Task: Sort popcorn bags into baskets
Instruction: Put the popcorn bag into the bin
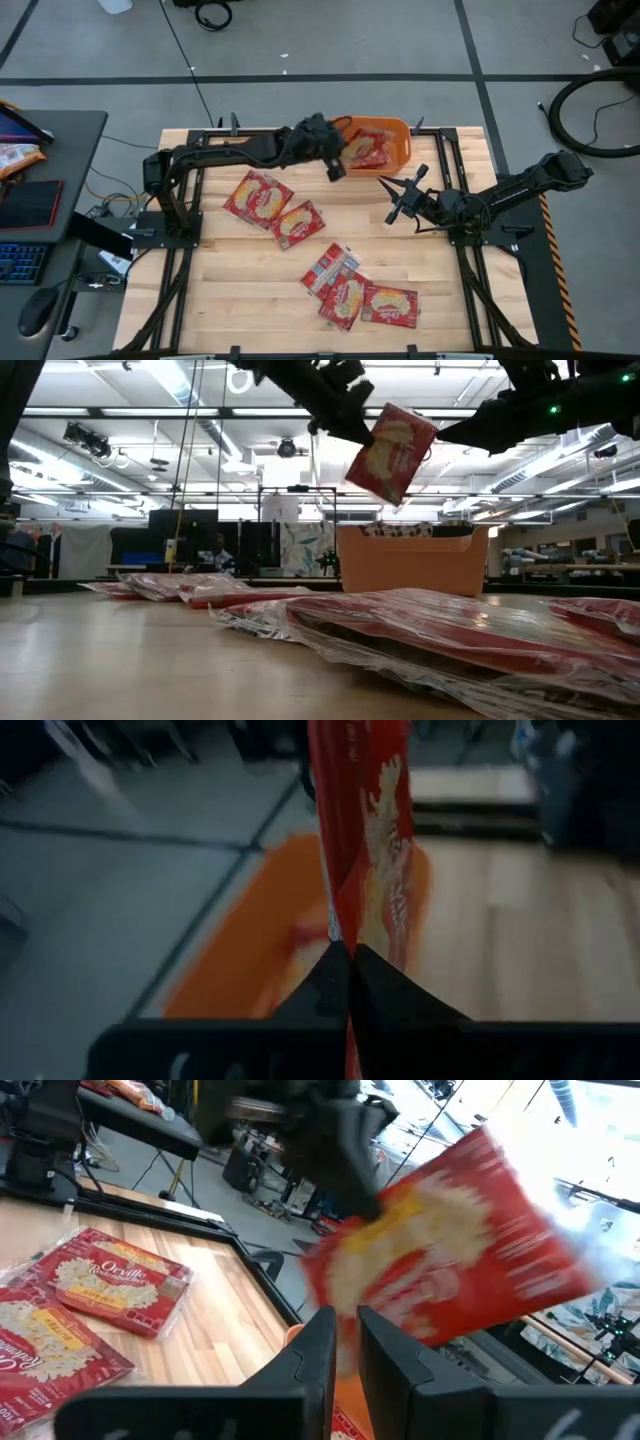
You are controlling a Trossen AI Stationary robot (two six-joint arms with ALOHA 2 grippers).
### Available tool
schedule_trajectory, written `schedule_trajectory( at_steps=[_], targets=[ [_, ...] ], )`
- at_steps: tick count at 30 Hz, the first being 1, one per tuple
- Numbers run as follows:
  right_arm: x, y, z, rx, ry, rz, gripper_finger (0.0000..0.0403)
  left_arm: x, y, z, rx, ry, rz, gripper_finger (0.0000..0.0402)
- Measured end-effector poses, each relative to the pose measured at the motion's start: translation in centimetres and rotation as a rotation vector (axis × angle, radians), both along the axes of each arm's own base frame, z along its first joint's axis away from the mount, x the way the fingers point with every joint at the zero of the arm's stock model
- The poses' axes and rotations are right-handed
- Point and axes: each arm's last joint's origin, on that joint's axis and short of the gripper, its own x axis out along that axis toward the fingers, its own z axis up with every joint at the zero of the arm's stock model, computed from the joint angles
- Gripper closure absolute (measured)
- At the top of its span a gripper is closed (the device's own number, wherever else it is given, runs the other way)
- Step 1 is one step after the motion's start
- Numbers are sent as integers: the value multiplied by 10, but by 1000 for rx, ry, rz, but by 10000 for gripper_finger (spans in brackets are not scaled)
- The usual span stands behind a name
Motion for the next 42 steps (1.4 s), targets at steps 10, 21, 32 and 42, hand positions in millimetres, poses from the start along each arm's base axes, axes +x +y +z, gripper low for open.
schedule_trajectory(
  at_steps=[10,21,32,42],
  targets=[
    [0,0,1,-1,-7,24,355,28,40,-53,16,140,3,396],
    [0,0,0,-3,1,22,355,55,59,-74,-93,293,-140,395],
    [0,0,-2,-5,17,14,355,60,38,-72,33,364,-164,284],
    [0,0,-2,-7,25,-8,355,41,-32,-53,-150,711,-353,258]
  ],
)
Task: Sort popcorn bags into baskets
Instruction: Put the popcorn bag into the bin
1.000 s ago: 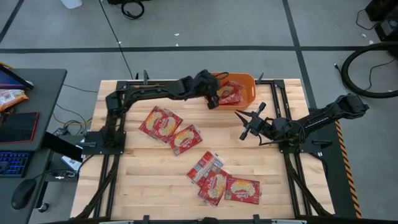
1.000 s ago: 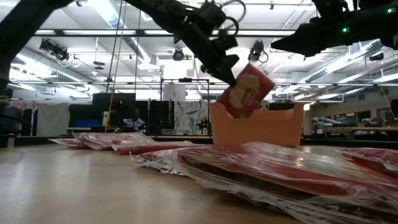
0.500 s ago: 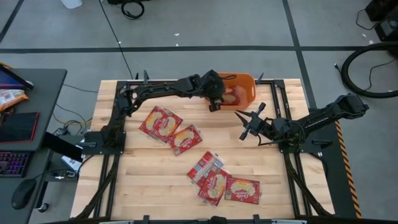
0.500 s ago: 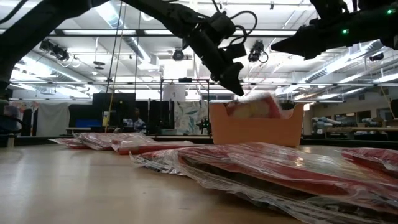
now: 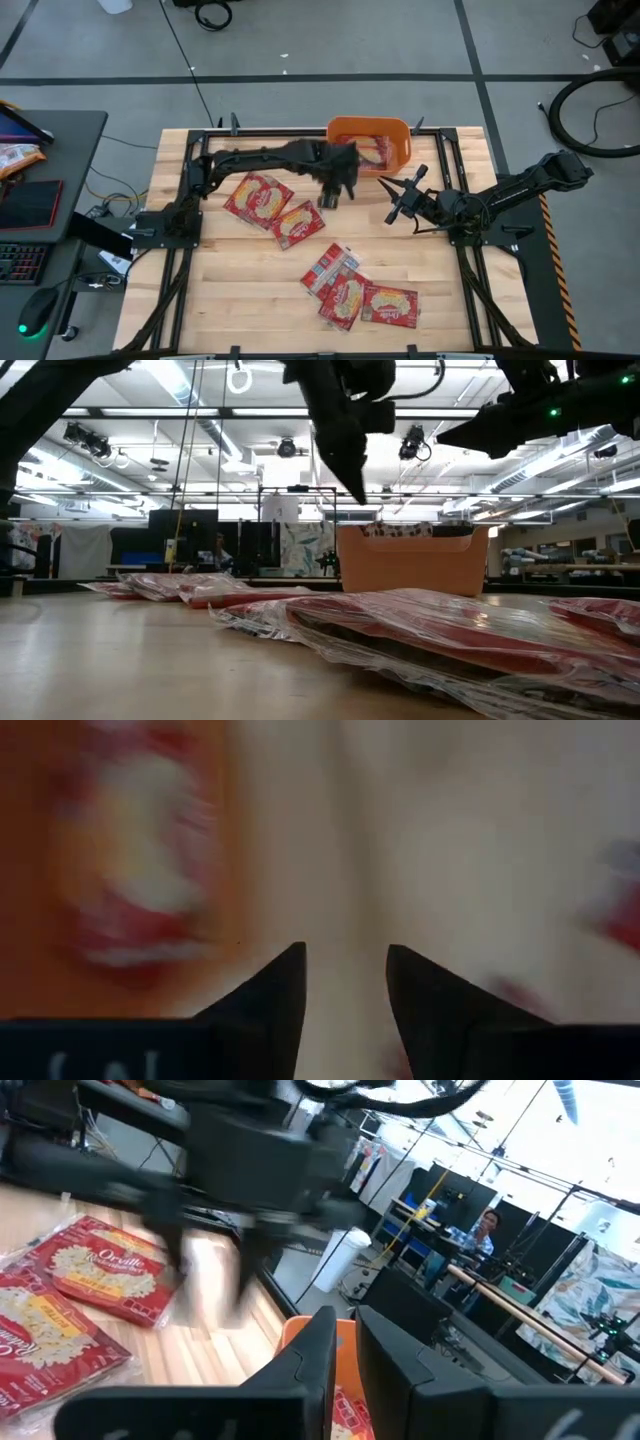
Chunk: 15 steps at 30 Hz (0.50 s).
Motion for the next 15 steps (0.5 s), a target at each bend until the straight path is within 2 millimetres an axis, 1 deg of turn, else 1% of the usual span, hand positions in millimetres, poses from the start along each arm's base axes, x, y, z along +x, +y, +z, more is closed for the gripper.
schedule_trajectory(
  at_steps=[4,7,9,11,15],
  targets=[
    [0,0,0,0,1,1,355,-12,-23,-7,-154,148,120,259],
    [0,0,0,0,0,2,355,-18,-37,-17,-184,269,179,259],
    [0,0,0,2,-2,4,355,-22,-47,-20,-181,338,167,259],
    [0,0,0,5,-3,4,355,-24,-55,-22,-172,357,125,259],
    [0,0,0,5,-4,4,355,-27,-65,-40,-166,393,87,260]
  ],
)
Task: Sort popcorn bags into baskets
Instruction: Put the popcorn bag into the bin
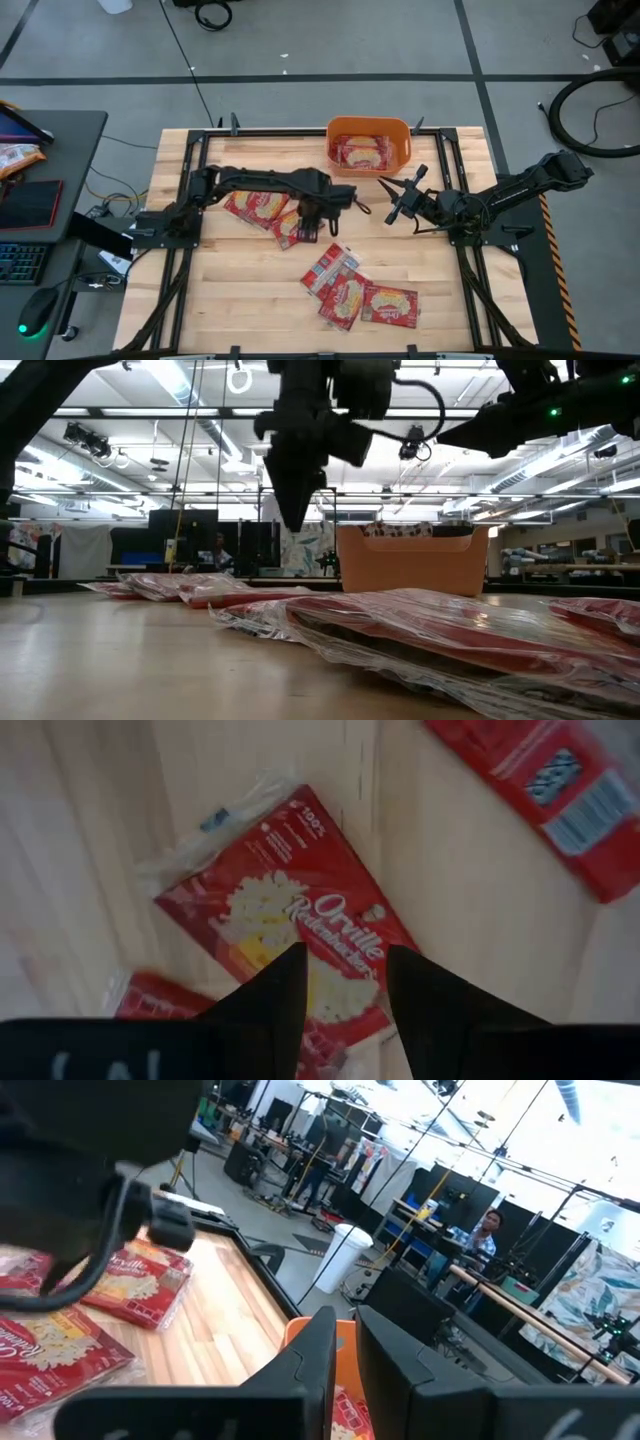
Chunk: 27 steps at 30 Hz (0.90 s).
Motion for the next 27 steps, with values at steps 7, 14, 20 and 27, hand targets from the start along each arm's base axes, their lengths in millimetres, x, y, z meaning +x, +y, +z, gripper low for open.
schedule_trajectory(
  at_steps=[7,14,20,27],
  targets=[
    [0,0,0,-4,3,0,355,-12,-6,-51,10,61,10,260],
    [0,0,0,-11,8,-1,355,-16,-24,-65,74,68,-15,260],
    [0,0,-1,-3,13,3,355,-22,-31,-59,118,101,-32,260],
    [1,1,0,4,-6,60,355,-56,-18,-32,159,82,44,260]
  ],
)
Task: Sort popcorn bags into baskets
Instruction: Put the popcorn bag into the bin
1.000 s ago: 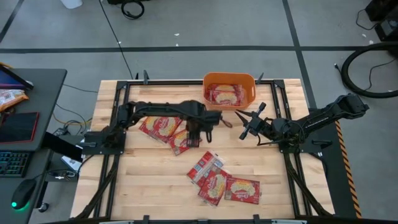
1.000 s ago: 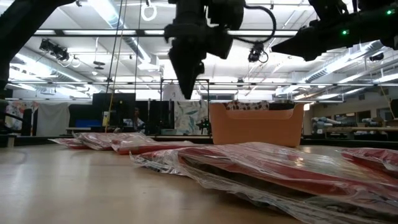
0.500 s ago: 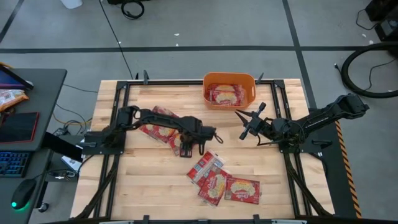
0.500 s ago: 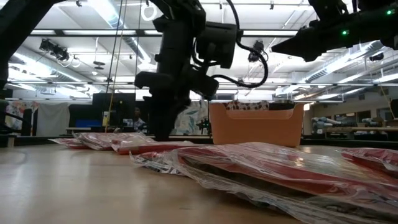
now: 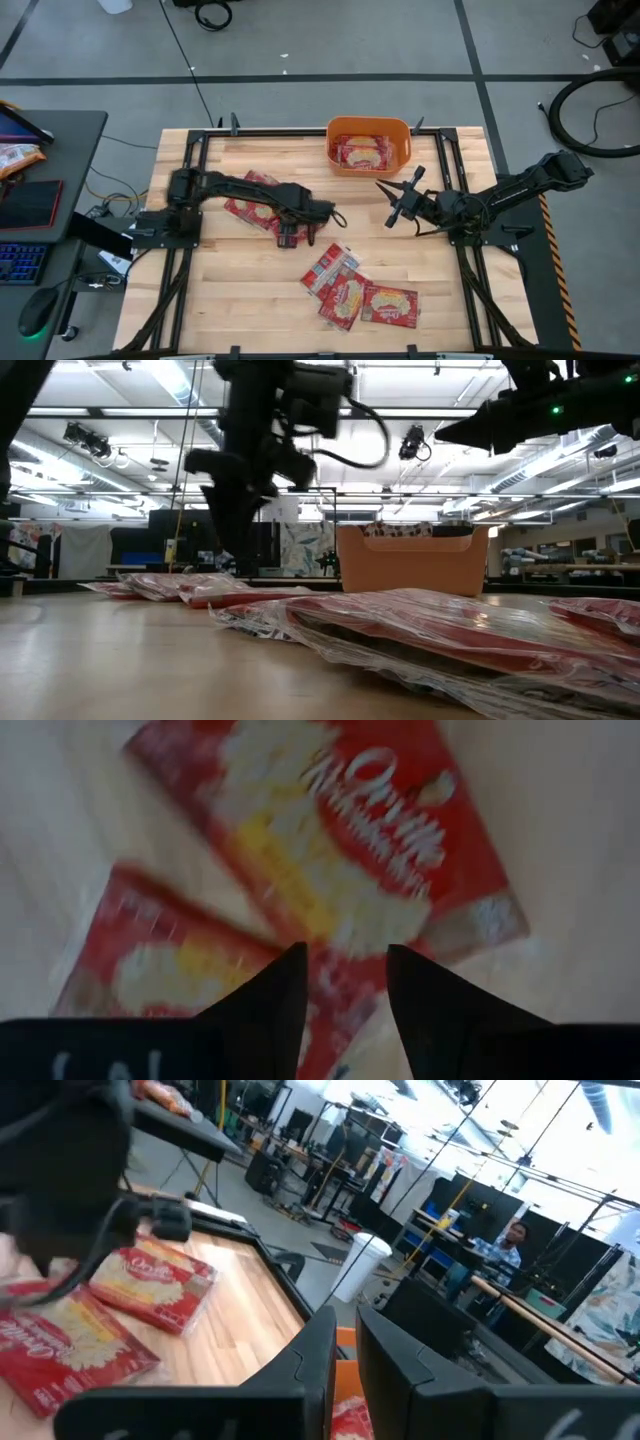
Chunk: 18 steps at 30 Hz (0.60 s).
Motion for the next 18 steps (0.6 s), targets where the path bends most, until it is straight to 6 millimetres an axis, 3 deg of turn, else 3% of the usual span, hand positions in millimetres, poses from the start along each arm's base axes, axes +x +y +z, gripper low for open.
schedule_trajectory(
  at_steps=[9,18],
  targets=[
    [0,0,3,2,-26,27,355,-63,34,28,-22,-213,236,260],
    [1,-1,2,-1,-17,28,355,-109,74,13,-225,-282,415,260]
  ],
)
